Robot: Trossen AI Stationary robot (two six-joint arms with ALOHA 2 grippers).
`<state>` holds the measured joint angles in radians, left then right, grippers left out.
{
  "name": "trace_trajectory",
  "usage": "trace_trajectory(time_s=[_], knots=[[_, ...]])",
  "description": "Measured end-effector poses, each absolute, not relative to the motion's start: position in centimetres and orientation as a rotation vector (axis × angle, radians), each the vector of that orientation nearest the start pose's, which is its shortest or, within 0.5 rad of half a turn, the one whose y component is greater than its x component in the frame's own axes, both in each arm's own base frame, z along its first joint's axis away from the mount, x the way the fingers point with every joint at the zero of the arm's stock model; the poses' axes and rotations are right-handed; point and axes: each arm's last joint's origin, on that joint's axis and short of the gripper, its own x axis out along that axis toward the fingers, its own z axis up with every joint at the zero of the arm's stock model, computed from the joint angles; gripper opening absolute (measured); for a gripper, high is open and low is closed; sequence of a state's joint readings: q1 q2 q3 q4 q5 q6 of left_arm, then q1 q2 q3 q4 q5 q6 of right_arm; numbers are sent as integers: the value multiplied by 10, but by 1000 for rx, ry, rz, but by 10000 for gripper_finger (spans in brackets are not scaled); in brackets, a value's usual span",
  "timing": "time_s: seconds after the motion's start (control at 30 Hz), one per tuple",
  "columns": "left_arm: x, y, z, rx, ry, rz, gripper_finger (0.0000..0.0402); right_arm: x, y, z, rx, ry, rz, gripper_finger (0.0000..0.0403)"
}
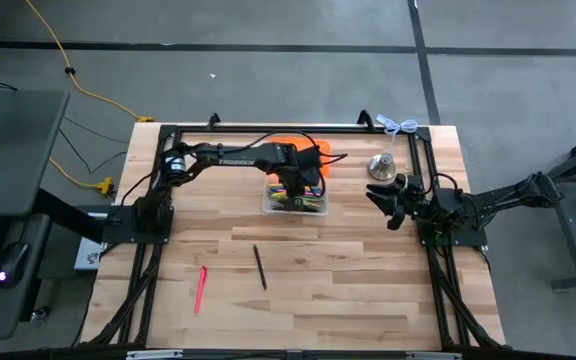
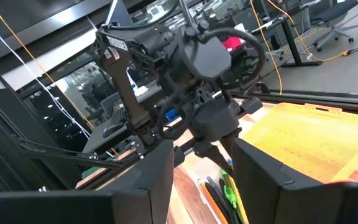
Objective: Pick & place school supplies into a supply box
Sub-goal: Put the yellow pen into the orange supply box
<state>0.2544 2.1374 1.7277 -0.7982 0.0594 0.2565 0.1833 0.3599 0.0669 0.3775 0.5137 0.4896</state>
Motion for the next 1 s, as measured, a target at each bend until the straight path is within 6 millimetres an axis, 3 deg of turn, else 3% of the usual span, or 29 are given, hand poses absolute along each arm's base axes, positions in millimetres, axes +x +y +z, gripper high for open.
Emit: trace_trajectory(time_s=[0.43,1.0], knots=[[435,111,176,23,1232,1,80,118,7,191,514,-160,-306,140],[435,112,177,37,1228,7,157,118,7,191,513,-161,-313,140]])
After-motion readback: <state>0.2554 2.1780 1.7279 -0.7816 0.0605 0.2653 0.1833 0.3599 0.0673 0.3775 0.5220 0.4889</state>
